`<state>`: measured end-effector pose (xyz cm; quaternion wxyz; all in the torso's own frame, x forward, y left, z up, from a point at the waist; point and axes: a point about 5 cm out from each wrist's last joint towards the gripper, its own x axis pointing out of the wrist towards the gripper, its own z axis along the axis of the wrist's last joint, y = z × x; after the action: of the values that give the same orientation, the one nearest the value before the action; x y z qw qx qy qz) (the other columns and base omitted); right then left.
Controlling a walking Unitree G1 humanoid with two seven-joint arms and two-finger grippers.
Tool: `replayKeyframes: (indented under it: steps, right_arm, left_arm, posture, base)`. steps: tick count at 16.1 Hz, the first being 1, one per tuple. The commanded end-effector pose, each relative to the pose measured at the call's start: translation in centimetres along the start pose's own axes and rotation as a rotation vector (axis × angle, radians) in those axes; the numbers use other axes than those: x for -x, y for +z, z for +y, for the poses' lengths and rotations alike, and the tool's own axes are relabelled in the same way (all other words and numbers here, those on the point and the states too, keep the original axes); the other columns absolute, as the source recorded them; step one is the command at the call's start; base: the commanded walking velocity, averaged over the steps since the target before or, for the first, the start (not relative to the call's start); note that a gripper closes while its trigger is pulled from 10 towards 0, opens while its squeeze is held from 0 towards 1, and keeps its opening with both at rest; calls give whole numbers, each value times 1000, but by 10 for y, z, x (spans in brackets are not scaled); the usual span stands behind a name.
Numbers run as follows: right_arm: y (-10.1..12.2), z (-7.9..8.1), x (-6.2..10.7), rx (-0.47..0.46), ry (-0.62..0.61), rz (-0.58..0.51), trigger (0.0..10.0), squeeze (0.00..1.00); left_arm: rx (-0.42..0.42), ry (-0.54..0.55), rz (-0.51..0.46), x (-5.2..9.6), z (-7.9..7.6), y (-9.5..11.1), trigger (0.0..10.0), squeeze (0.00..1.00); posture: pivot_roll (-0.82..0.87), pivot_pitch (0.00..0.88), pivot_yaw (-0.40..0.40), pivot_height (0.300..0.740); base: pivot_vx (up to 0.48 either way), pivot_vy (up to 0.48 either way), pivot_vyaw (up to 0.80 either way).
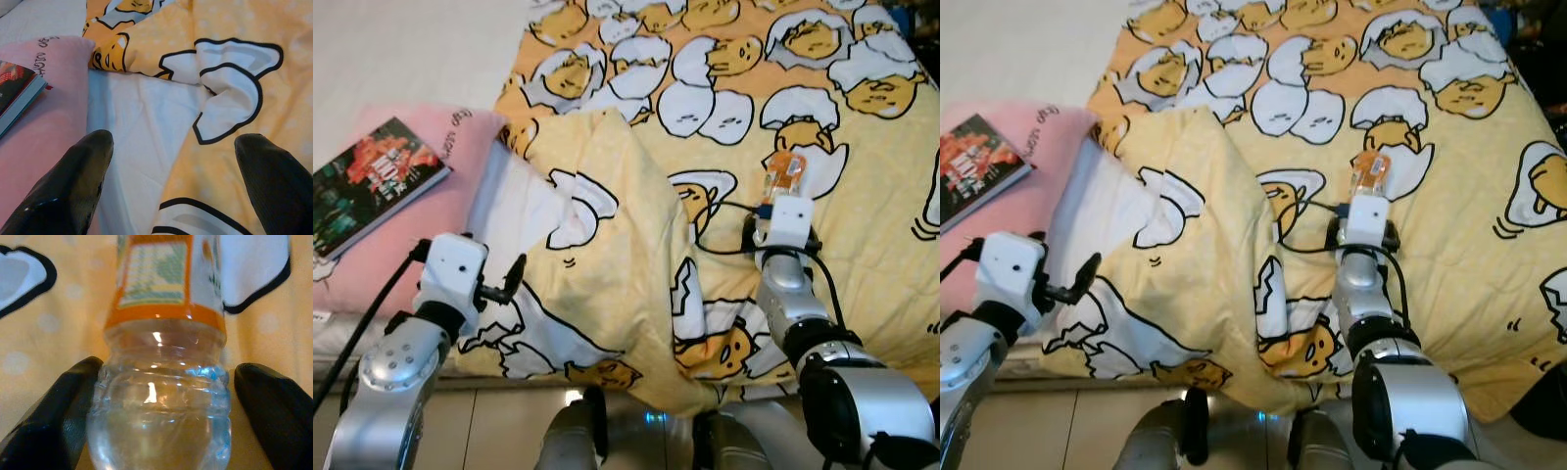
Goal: Clean up the room
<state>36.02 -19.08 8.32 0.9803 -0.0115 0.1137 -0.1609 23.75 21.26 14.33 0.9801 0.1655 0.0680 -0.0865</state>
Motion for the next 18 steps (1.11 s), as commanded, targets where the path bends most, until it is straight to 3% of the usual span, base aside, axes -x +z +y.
replayKeyframes:
  steps: [1, 6, 14, 15, 17, 18]
  right_arm:
    - [-24, -6, 5, -29, -8, 115, 0, 0]
    - [-5, 8, 0, -54, 74, 78, 0, 0]
    - [11, 22, -2, -77, 183, 51, 0, 0]
    - [26, 21, -6, -55, 186, -28, 0, 0]
    - [36, 21, -7, -24, 193, -89, 0, 0]
    - [54, 18, -5, 46, 178, -247, 0, 0]
  left_arm:
    - [-10, 11, 23, 2, 1, -3, 10000, 0]
    - [-20, 5, 25, -1, -5, -2, 10000, 0]
    - [-28, -10, -3, -20, -22, -5, 10000, 0]
    - [-10, -13, -20, -31, -29, -5, 10000, 0]
    - [11, -20, -48, -36, -32, -3, 10000, 0]
    - [64, -71, -93, -47, -43, 0, 10000, 0]
  posture:
    - [177, 313, 100, 740]
    - [171, 301, 82, 740]
    - [139, 212, 21, 740]
    - [124, 152, 3, 740]
    - [106, 118, -5, 740]
    - [61, 52, -21, 740]
  base:
    - [0, 0, 0]
    - [0, 0, 0]
    - [0, 0, 0]
    - [0, 0, 0]
    - [0, 0, 0]
    - [0, 0, 0]
